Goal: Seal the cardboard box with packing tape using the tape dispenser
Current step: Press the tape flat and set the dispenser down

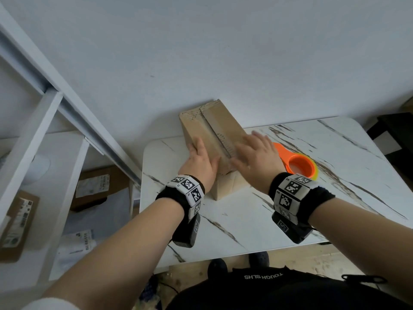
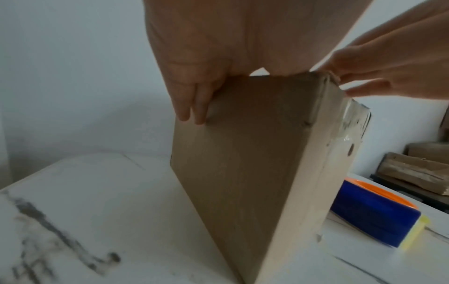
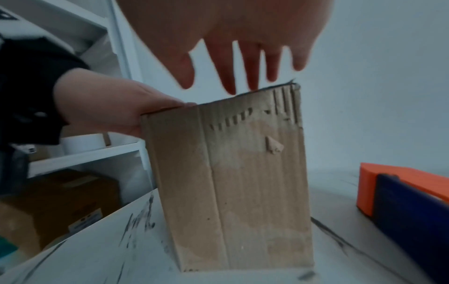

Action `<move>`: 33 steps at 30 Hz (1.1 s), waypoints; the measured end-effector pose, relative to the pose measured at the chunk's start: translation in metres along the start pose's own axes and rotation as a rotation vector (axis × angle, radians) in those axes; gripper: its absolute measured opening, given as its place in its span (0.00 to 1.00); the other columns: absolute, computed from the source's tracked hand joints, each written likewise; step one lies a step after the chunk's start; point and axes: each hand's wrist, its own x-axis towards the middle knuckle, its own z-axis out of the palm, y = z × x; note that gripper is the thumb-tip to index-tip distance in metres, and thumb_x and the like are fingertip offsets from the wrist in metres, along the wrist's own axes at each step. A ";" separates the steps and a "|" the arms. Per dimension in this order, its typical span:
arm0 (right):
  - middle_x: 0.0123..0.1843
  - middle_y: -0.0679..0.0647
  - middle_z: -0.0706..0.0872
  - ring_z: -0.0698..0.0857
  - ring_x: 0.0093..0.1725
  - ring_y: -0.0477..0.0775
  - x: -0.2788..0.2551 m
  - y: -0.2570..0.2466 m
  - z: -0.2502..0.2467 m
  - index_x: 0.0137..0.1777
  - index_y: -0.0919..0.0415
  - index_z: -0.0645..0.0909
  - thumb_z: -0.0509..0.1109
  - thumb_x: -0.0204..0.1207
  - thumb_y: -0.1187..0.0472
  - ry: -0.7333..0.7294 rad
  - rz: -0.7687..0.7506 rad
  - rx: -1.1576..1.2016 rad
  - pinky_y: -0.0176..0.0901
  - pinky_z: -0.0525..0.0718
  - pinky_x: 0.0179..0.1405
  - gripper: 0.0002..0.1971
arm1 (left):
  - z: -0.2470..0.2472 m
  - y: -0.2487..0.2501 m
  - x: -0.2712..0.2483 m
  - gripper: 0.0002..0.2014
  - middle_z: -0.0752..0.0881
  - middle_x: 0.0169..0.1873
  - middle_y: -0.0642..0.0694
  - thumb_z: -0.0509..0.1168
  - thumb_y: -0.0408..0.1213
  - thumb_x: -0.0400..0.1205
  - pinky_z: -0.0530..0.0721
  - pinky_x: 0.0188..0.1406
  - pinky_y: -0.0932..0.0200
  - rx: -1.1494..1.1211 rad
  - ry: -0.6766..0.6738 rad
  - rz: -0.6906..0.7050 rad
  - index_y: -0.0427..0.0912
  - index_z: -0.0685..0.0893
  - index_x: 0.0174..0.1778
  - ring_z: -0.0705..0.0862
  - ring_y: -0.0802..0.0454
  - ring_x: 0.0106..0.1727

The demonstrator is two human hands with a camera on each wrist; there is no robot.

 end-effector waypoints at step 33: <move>0.39 0.59 0.80 0.78 0.41 0.61 -0.003 0.143 0.003 0.50 0.66 0.77 0.63 0.79 0.56 -0.225 0.465 0.160 0.46 0.74 0.39 0.12 | 0.016 0.064 -0.003 0.39 0.45 0.84 0.45 0.52 0.63 0.79 0.44 0.81 0.34 0.497 -0.090 0.065 0.52 0.42 0.81 0.42 0.37 0.83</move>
